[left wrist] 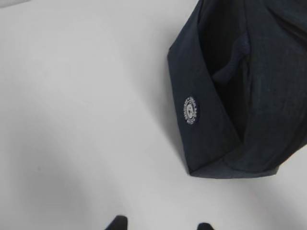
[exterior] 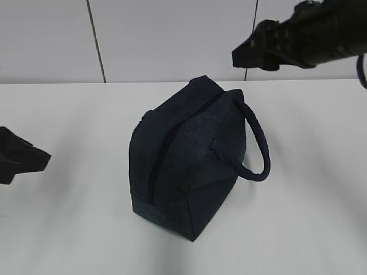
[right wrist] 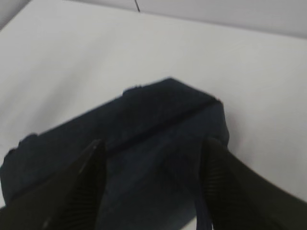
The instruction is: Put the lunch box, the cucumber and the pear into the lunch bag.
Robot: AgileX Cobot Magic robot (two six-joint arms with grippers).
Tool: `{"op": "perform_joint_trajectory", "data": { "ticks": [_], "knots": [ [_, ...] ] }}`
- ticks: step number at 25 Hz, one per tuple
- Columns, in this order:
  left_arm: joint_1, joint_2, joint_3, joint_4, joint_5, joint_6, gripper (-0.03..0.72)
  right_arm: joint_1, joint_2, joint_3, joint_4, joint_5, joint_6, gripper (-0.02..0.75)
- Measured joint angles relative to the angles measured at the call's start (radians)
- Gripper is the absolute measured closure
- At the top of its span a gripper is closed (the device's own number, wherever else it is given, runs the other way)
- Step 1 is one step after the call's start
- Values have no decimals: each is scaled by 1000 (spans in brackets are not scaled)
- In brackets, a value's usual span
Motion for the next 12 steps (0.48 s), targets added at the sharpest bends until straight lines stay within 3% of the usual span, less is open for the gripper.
{"op": "perform_joint_trajectory", "data": {
  "ticks": [8, 12],
  "knots": [
    [0, -199, 0, 114, 89, -169, 436, 0, -211, 102, -516, 281, 438, 274],
    [0, -285, 0, 173, 181, -253, 436, 0, -340, 144, -674, 372, 560, 274]
  ]
}}
